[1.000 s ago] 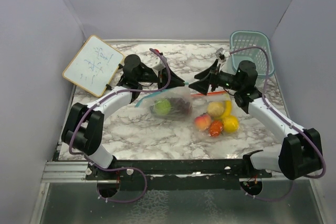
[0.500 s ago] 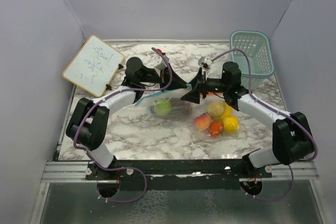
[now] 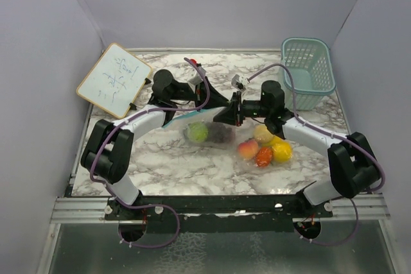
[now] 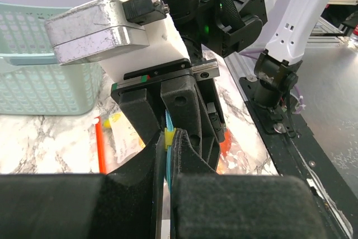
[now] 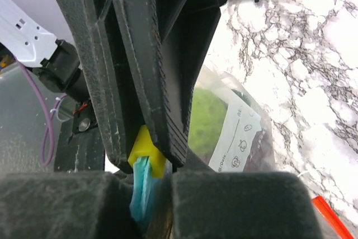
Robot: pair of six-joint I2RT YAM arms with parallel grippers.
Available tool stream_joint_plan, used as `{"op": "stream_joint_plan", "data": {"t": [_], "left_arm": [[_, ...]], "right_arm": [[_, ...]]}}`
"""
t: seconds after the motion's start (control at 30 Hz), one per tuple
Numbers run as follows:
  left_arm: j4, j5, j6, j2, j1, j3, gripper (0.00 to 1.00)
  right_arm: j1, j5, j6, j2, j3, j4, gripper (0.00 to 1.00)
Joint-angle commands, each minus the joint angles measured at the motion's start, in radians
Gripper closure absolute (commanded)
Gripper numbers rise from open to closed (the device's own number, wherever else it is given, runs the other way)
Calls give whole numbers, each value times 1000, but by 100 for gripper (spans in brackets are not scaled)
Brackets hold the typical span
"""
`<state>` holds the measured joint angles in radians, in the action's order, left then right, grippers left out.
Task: Open the zip-top bag and remove the fake food
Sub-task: Adjust the zipper food storage bag at the center of the board.
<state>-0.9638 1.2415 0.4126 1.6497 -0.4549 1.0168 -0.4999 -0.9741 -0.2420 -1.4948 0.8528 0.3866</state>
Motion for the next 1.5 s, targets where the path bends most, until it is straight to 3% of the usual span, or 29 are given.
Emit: {"op": "stream_joint_plan", "data": {"t": [0.0, 0.23, 0.43, 0.73, 1.0, 1.27, 1.37, 1.47], "left_arm": [[6, 29, -36, -28, -8, -7, 98], [165, 6, -145, -84, 12, -9, 100], [331, -11, -277, -116, 22, 0, 100], [337, -24, -281, -107, 43, -15, 100], [319, -35, -271, -115, 58, -41, 100], [246, -52, -195, -90, 64, -33, 100], [86, -42, -63, -44, 63, -24, 100], [-32, -34, 26, -6, 63, -5, 100]], "right_arm": [[1, 103, -47, 69, -57, 138, 98], [7, 247, -59, 130, -99, 145, 98], [40, 280, -102, 165, -134, 196, 98], [100, 264, -161, 195, -172, 261, 98], [187, 163, -293, 167, -218, 434, 98], [195, 42, -244, 127, -168, 391, 98], [194, 43, -223, 134, -163, 377, 65], [193, 61, -171, 172, -147, 303, 51]]}}
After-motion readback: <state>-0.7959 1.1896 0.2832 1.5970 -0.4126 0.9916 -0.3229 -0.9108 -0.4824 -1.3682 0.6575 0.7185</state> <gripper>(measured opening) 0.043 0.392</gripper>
